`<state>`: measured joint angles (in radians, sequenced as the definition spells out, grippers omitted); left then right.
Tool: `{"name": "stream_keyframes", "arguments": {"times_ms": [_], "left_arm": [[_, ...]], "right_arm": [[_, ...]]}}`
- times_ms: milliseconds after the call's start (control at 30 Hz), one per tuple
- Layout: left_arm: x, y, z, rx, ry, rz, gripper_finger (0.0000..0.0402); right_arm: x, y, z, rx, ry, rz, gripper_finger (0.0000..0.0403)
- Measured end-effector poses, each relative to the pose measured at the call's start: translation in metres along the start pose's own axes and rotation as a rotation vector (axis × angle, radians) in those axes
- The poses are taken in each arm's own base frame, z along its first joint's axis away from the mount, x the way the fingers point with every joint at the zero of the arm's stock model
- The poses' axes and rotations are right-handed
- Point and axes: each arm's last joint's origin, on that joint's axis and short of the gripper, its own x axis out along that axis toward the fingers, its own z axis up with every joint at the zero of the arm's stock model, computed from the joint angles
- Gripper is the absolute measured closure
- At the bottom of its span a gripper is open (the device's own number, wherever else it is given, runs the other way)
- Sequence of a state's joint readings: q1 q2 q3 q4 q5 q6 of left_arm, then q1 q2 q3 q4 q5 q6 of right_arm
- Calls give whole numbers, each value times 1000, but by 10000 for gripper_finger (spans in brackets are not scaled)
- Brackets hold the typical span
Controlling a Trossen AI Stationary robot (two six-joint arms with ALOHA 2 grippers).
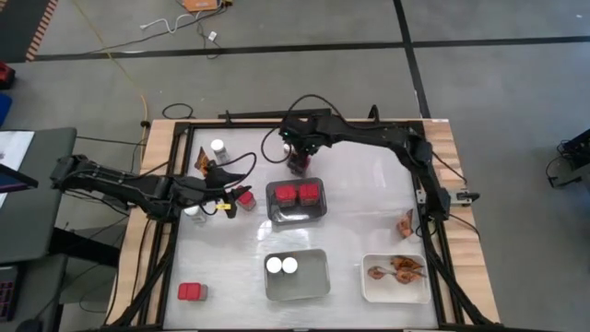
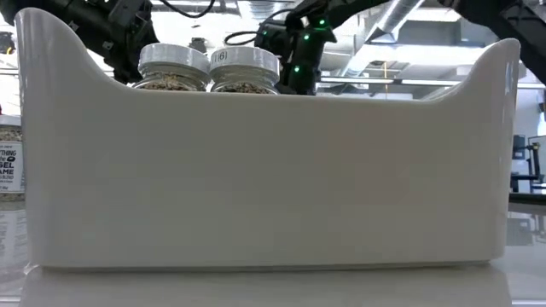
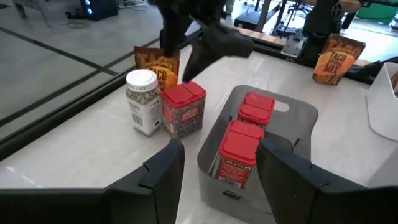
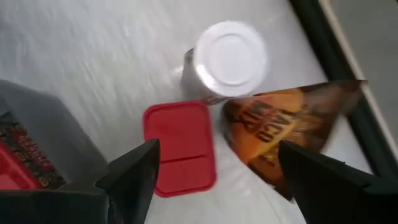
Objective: Sort spices by type
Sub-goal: Put the red seasoning can into the black bin
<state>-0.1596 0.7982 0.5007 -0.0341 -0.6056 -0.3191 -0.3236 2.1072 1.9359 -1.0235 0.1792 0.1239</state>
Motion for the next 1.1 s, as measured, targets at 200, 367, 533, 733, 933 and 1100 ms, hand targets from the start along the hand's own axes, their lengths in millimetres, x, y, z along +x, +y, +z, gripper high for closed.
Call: {"name": "stream_keyframes", "arguments": {"times_ms": [200,367,533,733,933,1100], "left_arm": [[0,0,0,-3,1,0,212],[0,0,0,-3,1,0,212],[0,0,0,-3,1,0,212],[0,0,0,-2,2,0,212],[0,0,-1,3,5,1,212],[0,0,-1,9,5,2,212]], "right_arm": [[19,6,1,-28,54,46,53],[20,6,3,-37,37,47,53],[24,7,3,-44,39,48,53],[55,19,-6,-104,137,43,53],[71,20,-8,-109,167,39,78],[67,20,-8,-112,162,40,152]]}}
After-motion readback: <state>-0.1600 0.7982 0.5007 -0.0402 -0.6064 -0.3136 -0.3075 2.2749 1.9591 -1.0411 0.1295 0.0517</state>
